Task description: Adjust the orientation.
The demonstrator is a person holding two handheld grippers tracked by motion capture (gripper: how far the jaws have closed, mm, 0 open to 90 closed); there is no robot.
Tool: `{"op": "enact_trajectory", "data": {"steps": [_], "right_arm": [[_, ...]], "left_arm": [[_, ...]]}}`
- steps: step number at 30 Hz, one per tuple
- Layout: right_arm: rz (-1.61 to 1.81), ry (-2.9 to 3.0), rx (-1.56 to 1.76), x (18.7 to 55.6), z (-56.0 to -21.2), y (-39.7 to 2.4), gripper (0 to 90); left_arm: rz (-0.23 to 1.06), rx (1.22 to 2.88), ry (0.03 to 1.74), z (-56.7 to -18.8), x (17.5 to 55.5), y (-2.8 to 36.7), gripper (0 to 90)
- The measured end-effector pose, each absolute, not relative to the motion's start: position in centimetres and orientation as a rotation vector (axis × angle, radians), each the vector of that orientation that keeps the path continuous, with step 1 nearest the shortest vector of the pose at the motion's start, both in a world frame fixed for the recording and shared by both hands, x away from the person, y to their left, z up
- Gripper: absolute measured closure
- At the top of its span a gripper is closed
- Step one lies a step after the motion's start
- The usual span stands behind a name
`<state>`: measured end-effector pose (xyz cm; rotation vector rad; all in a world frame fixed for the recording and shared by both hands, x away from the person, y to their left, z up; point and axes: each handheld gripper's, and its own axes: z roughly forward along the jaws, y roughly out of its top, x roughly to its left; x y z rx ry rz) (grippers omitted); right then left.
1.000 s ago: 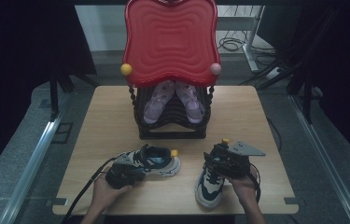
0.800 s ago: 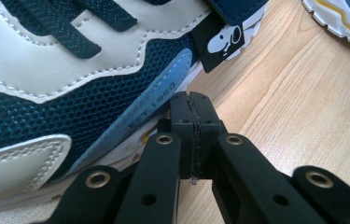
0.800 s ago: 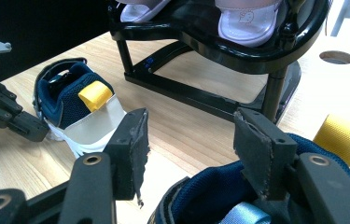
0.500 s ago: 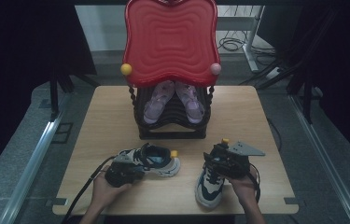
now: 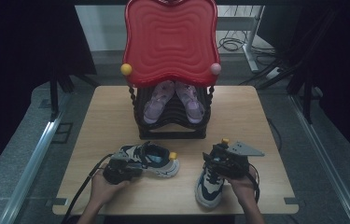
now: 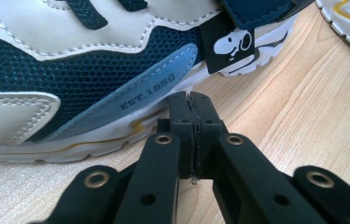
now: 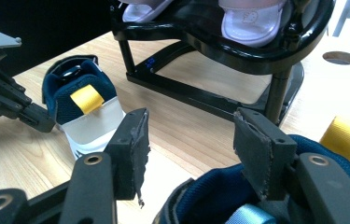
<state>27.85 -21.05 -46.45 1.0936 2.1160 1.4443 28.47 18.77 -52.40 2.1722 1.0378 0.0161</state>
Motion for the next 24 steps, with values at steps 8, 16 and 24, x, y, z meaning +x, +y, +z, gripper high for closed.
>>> {"op": "enact_trajectory", "data": {"steps": [8,16,24], "right_arm": [[1.497,2.179,1.005,27.3,-45.5,-19.9,64.4],[1.526,2.272,0.899,27.7,-44.3,-16.6,84.8],[1.443,2.357,0.864,29.9,-43.2,-12.8,89.5]], "left_arm": [[0.107,2.083,1.036,-50.8,27.5,20.0,71.0],[0.208,1.973,1.055,-48.8,26.5,21.6,54.7],[0.236,1.938,1.052,-47.8,26.0,23.0,49.9]]}}
